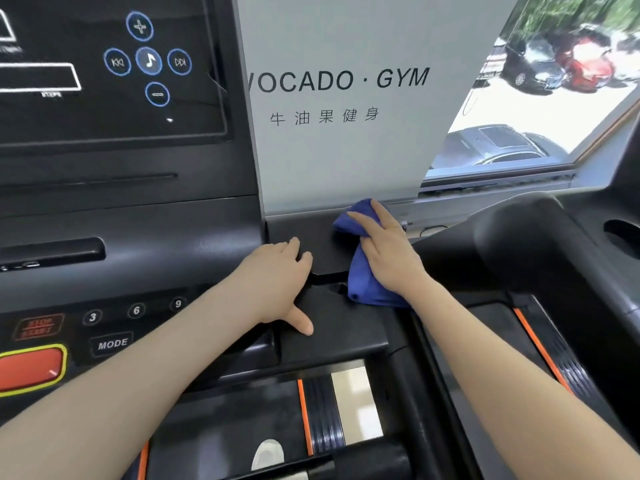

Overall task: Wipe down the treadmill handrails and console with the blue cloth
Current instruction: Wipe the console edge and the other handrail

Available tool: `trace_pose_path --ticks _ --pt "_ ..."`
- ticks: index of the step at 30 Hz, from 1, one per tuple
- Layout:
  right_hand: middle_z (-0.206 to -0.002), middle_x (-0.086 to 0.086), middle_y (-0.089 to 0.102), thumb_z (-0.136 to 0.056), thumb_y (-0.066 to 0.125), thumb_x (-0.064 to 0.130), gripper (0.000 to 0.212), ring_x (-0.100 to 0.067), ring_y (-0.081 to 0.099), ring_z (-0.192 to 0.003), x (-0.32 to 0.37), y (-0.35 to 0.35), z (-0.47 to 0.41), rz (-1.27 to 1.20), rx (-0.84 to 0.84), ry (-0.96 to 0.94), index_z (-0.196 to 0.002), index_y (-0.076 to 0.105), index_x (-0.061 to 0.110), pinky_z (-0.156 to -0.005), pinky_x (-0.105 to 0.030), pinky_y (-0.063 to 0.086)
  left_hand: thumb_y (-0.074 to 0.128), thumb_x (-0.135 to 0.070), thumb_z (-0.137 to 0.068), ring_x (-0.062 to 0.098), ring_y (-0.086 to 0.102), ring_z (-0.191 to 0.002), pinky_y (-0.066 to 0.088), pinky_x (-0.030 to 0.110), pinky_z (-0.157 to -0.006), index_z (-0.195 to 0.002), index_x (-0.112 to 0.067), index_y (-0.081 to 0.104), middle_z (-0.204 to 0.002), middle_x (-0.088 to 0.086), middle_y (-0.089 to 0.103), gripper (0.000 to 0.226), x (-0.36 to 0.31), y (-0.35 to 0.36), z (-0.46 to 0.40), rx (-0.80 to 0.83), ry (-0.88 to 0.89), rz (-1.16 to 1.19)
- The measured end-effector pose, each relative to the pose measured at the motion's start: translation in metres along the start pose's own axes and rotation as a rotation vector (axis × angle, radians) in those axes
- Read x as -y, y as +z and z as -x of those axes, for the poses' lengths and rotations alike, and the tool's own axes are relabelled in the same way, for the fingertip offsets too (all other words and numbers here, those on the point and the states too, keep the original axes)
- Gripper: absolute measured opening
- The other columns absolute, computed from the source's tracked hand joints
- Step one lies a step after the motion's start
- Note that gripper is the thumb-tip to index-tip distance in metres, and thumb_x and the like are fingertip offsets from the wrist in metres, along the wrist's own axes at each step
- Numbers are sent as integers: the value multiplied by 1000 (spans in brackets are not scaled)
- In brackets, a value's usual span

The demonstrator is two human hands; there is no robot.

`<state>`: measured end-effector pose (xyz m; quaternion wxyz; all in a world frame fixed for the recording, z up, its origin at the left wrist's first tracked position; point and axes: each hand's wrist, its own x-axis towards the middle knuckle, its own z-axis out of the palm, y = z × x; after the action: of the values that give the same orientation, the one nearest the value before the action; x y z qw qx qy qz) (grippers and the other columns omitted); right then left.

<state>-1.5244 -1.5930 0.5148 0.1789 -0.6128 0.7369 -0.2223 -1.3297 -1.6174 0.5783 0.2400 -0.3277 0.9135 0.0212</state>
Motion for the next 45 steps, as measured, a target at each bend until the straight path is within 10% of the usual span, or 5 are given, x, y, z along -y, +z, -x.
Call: trace_pose_path --ticks 13,27,36,39,45 --pt "-159 3 3 -102 29 31 47 -22 0 -146 19 2 -8 349 50 12 -148 20 31 -110 -47 26 66 -71 -60 28 51 -109 35 31 -68 -138 -13 31 -126 12 44 103 -2 -4 -10 -35 -31 -42" --pt "-153 4 27 -97 33 35 36 -20 18 -143 23 15 62 400 -76 -122 -127 47 22 -106 -50 29 52 -82 -60 30 45 -124 45 38 -90 -148 -19 14 -146 14 30 114 -2 1 -8 -50 -44 -3" --pt "-142 -5 39 -96 47 19 28 -21 35 -131 -1 3 -5 -124 -102 -62 -123 47 10 -107 -35 29 48 -86 -58 41 39 -127 43 39 -92 -149 -19 -5 -150 31 13 125 -30 4 -19 -52 -171 -21" --pt "-126 -1 51 -98 45 26 38 -14 48 -111 -2 -8 -15 -525 -28 171 -134 40 15 -87 -22 39 50 -86 -56 39 42 -124 44 38 -89 -149 -21 -3 -147 29 19 125 -29 4 -19 -60 -176 -5" --pt "-130 -2 49 -97 37 46 55 -22 43 -130 -13 -14 17 -1087 99 695 -137 41 10 -92 -25 37 53 -86 -52 33 47 -114 43 34 -79 -149 -25 4 -139 22 32 125 -28 3 -19 -55 -174 37"
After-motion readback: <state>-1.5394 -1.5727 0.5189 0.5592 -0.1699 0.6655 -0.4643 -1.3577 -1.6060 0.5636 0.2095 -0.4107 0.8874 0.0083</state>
